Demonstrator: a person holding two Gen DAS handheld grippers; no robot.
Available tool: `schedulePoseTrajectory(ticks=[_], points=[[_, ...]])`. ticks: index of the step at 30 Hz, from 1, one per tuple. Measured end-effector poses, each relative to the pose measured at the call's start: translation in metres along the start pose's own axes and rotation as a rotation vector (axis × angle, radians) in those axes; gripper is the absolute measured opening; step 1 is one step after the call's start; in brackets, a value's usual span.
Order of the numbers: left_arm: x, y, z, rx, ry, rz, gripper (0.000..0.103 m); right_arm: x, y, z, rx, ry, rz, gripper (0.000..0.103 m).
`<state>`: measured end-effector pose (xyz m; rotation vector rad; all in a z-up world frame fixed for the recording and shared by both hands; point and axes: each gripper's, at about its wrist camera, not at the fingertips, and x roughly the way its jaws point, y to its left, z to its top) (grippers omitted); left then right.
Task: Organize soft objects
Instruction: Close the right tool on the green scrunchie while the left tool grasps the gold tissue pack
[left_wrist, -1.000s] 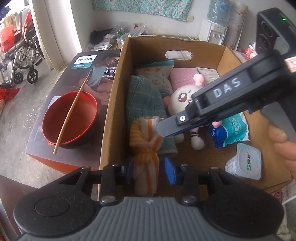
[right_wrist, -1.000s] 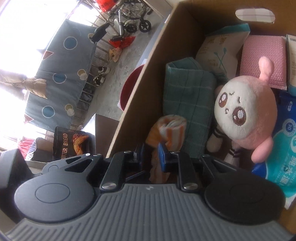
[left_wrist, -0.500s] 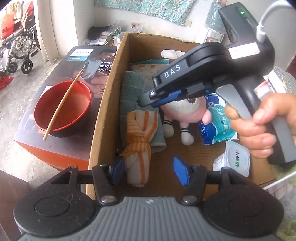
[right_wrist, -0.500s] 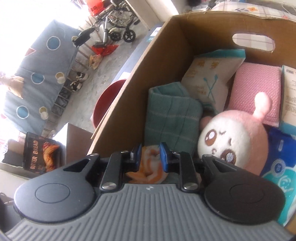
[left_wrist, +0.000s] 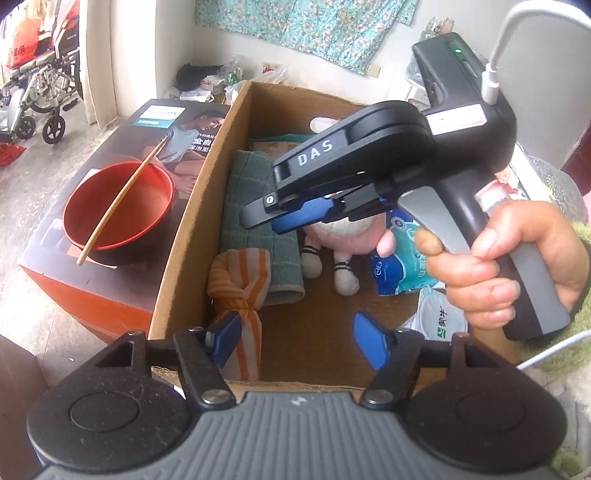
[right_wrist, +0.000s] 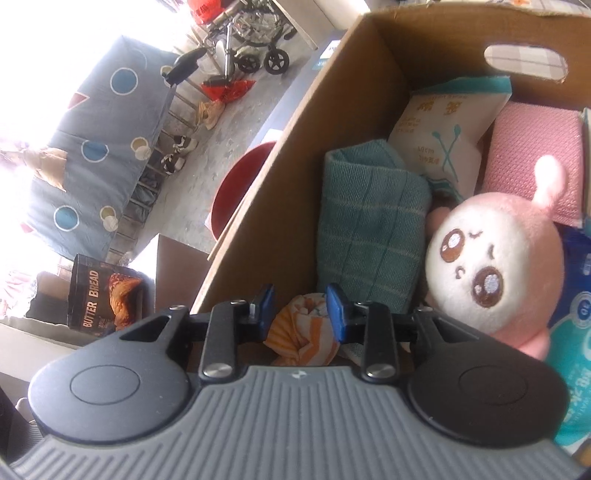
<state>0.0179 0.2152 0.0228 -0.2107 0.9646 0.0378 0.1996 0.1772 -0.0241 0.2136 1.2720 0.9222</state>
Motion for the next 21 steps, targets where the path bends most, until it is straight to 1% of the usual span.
schedulePoseTrajectory(ticks=[1,3,4,5,9,11,13,15,17,19,21], points=[[-0.004,-0.004,-0.002,0.009,-0.026,0.009,0.072,-0.011,0.000,-0.002,-0.003,-0.022,0.010,0.034],[-0.010,-0.012,-0.004,0.028,-0.072,0.021,0.077,-0.037,-0.003,-0.011,-0.007,-0.069,0.025,0.042],[-0.012,-0.015,-0.004,0.036,-0.104,0.021,0.079,-0.052,-0.005,-0.017,-0.010,-0.101,0.028,0.044],[-0.015,-0.020,-0.006,0.039,-0.127,0.018,0.082,-0.066,-0.006,-0.023,-0.013,-0.132,0.024,0.046],[-0.022,-0.042,-0.010,0.046,-0.193,-0.007,0.084,-0.127,-0.017,-0.056,-0.025,-0.278,-0.010,0.054],[-0.025,-0.057,-0.011,0.057,-0.221,-0.023,0.085,-0.156,-0.024,-0.075,-0.033,-0.357,-0.043,0.055],[-0.027,-0.072,-0.012,0.069,-0.247,-0.043,0.085,-0.189,-0.038,-0.098,-0.038,-0.438,-0.085,0.058],[-0.026,-0.090,-0.013,0.091,-0.269,-0.065,0.085,-0.215,-0.047,-0.118,-0.034,-0.502,-0.121,0.063],[-0.023,-0.113,-0.014,0.126,-0.289,-0.088,0.085,-0.241,-0.061,-0.142,-0.013,-0.566,-0.167,0.066],[-0.017,-0.134,-0.014,0.169,-0.285,-0.119,0.085,-0.261,-0.075,-0.164,-0.008,-0.613,-0.233,0.066],[-0.012,-0.152,-0.011,0.216,-0.269,-0.147,0.085,-0.279,-0.089,-0.185,-0.008,-0.643,-0.315,0.069]])
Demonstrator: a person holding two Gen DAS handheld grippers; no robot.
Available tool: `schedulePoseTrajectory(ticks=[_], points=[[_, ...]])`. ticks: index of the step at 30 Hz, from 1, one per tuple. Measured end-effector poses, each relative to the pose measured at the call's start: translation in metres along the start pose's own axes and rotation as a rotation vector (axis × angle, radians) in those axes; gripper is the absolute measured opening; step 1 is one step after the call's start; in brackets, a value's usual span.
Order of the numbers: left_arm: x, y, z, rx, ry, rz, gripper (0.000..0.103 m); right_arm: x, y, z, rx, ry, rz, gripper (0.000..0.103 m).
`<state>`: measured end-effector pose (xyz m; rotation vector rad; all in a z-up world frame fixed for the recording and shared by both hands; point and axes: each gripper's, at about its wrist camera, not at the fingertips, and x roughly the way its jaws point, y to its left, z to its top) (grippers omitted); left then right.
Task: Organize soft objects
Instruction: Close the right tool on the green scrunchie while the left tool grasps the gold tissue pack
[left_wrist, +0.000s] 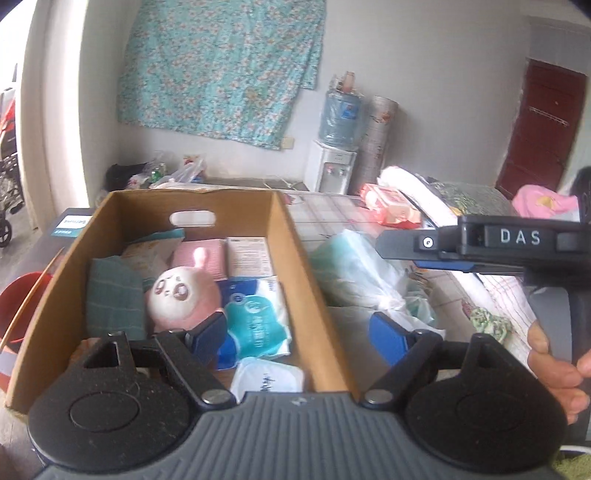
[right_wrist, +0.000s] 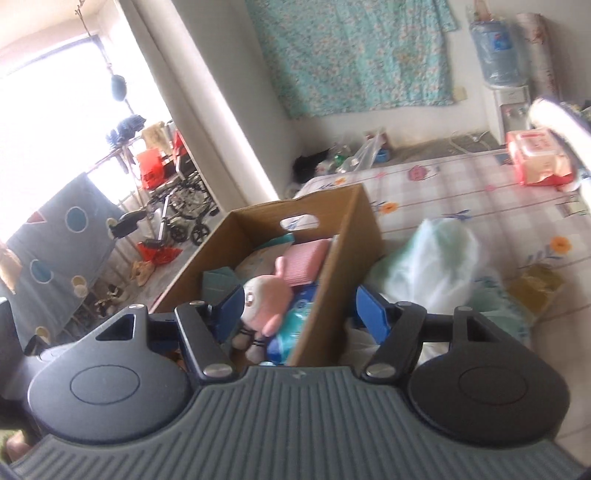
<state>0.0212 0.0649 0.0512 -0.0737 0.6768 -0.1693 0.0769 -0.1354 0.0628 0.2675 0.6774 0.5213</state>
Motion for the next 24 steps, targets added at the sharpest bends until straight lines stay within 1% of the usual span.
schedulePoseTrajectory(ticks=[2,4,6,8,9,12,14,17,21,24], points=[[0.012,-0.018,0.008,0.060,0.023,-0.025,0.085,-0.017,-0.023,-0.008,-0.017,-0.016,-0.071,0.073],[0.024,-0.031,0.019,0.120,0.051,-0.028,0.085,-0.031,-0.051,-0.016,-0.022,-0.019,-0.150,0.076],[0.038,-0.043,0.033,0.178,0.079,-0.029,0.085,-0.044,-0.084,-0.025,-0.018,-0.007,-0.235,0.077],[0.054,-0.055,0.047,0.223,0.123,-0.047,0.086,-0.049,-0.115,-0.032,-0.014,0.018,-0.322,0.078],[0.064,-0.061,0.054,0.244,0.147,-0.068,0.086,-0.049,-0.134,-0.038,-0.015,0.030,-0.367,0.078],[0.095,-0.083,0.073,0.286,0.230,-0.133,0.088,-0.044,-0.174,-0.047,-0.021,0.068,-0.455,0.078],[0.121,-0.103,0.081,0.333,0.286,-0.182,0.088,-0.036,-0.198,-0.051,-0.017,0.099,-0.483,0.078],[0.165,-0.135,0.088,0.388,0.371,-0.189,0.088,-0.022,-0.220,-0.054,-0.019,0.148,-0.509,0.078],[0.219,-0.171,0.091,0.450,0.467,-0.204,0.088,-0.002,-0.239,-0.056,-0.048,0.204,-0.528,0.078],[0.259,-0.194,0.085,0.480,0.555,-0.245,0.088,0.008,-0.246,-0.058,-0.058,0.231,-0.533,0.078]])
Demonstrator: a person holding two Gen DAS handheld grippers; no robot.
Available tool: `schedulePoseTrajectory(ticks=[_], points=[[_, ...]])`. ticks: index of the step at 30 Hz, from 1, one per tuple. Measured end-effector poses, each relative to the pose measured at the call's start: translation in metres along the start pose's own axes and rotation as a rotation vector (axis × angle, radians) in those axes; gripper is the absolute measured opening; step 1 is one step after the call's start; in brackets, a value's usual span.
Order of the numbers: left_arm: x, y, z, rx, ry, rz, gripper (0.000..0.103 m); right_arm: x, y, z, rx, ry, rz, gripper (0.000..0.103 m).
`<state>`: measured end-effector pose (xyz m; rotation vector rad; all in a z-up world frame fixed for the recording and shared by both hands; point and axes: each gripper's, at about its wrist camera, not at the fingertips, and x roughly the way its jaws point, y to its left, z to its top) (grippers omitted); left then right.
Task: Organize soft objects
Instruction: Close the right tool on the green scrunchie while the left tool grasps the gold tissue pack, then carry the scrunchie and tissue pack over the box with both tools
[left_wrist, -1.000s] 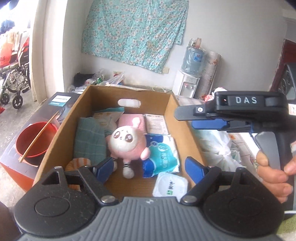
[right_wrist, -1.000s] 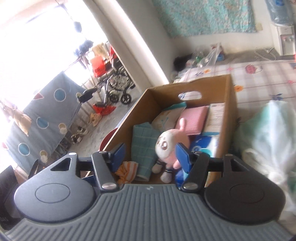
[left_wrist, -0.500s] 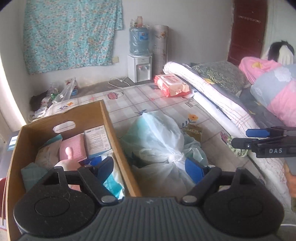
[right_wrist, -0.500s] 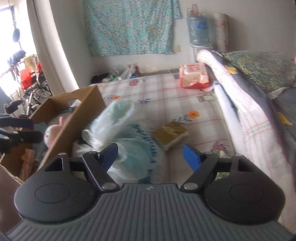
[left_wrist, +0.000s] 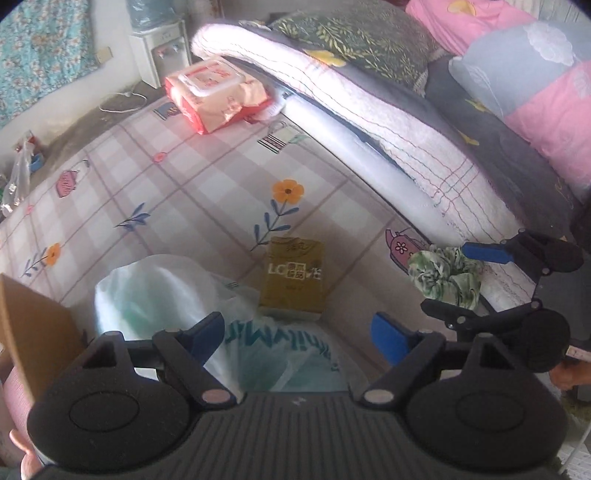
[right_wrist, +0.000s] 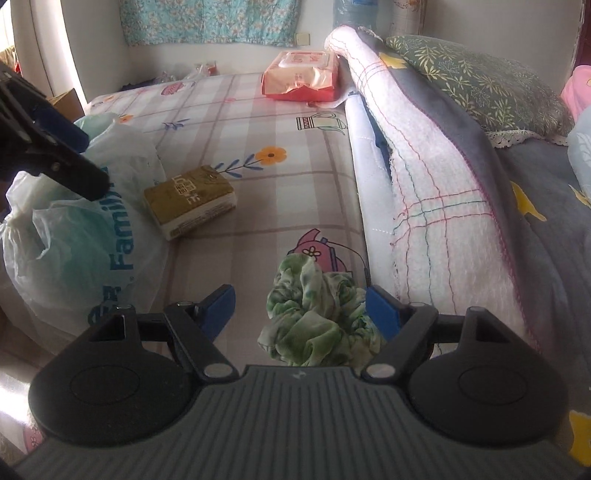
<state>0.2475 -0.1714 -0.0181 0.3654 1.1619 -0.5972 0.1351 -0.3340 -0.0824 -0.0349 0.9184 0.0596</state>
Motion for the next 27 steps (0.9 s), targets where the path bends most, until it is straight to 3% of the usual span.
schedulePoseTrajectory(ticks=[8,14,17,21,27], points=[[0.082,0.005,0.037,-0.047,0.162,-0.022,0.087,0.016,-0.011,-0.002,0.047,0.018,0.014,0.076],[0.103,0.008,0.043,-0.054,0.208,-0.006,0.068,0.017,-0.013,-0.004,0.058,0.003,-0.013,0.058],[0.101,0.009,0.042,-0.050,0.190,0.009,0.054,0.016,-0.013,-0.005,0.057,-0.004,-0.034,0.044],[0.094,0.010,0.039,-0.080,0.161,-0.016,0.054,0.010,-0.012,-0.006,0.062,-0.023,-0.052,0.023],[0.054,0.005,0.035,-0.115,0.069,-0.045,0.053,-0.013,-0.002,-0.005,0.053,-0.065,-0.064,0.019]])
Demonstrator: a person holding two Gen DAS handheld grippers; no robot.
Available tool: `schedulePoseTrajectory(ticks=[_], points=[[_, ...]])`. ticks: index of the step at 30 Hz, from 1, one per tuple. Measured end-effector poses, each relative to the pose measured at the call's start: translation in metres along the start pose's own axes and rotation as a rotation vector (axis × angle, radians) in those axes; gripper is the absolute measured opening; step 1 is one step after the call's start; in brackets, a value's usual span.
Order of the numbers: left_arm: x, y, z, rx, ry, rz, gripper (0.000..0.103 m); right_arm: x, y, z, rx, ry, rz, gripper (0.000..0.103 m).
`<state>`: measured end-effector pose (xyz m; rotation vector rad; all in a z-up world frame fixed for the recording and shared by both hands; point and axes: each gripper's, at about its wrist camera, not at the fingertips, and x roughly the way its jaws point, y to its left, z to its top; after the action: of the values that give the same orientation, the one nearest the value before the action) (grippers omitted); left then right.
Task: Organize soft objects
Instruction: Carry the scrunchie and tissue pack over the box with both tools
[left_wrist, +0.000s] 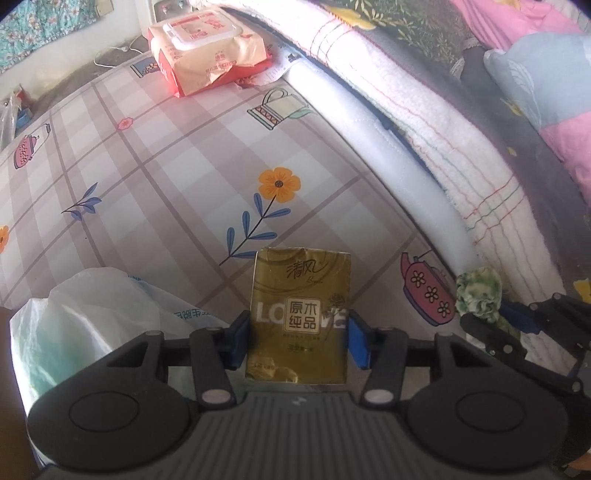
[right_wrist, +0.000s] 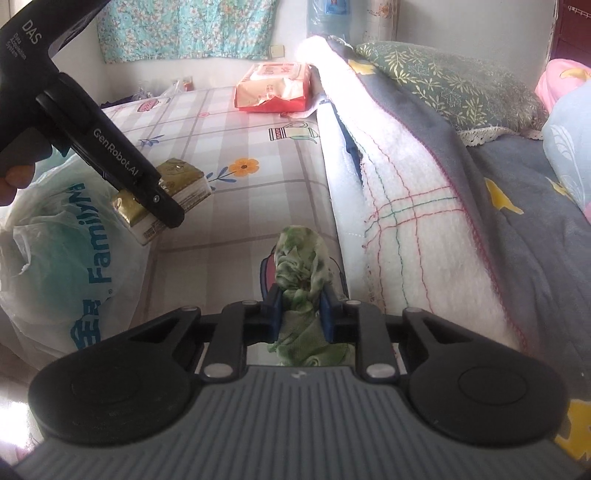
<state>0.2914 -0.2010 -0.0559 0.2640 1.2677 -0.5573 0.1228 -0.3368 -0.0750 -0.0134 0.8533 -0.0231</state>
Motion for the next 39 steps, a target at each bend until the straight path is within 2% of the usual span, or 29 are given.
schedulePoseTrajectory(ticks=[4,8,11,14,18,22,27,30,34,39], points=[[-0.049,-0.002,-0.015,-0.009,-0.091,-0.021,0.053,-0.031,0.011,0.004,-0.016,-0.055,0.009,0.019],[-0.114,0.008,-0.047,-0.029,-0.195,-0.045,0.053,-0.070,0.025,0.012,-0.024,-0.120,0.077,0.019],[-0.166,0.025,-0.084,-0.062,-0.280,-0.030,0.053,-0.100,0.041,0.018,-0.041,-0.169,0.157,0.019],[-0.210,0.045,-0.129,-0.113,-0.350,0.019,0.054,-0.121,0.062,0.025,-0.062,-0.195,0.261,0.019],[-0.242,0.075,-0.192,-0.219,-0.382,0.089,0.054,-0.134,0.101,0.041,-0.093,-0.179,0.446,0.020],[-0.244,0.114,-0.250,-0.365,-0.358,0.127,0.054,-0.138,0.147,0.055,-0.119,-0.131,0.601,0.020],[-0.213,0.163,-0.301,-0.506,-0.265,0.173,0.054,-0.138,0.216,0.070,-0.211,-0.060,0.736,0.022],[-0.194,0.182,-0.322,-0.542,-0.212,0.200,0.054,-0.130,0.255,0.075,-0.262,0.004,0.773,0.023],[-0.173,0.200,-0.341,-0.574,-0.156,0.182,0.054,-0.116,0.311,0.080,-0.306,0.116,0.828,0.023],[-0.161,0.214,-0.353,-0.597,-0.109,0.179,0.054,-0.100,0.361,0.085,-0.321,0.201,0.862,0.024]])
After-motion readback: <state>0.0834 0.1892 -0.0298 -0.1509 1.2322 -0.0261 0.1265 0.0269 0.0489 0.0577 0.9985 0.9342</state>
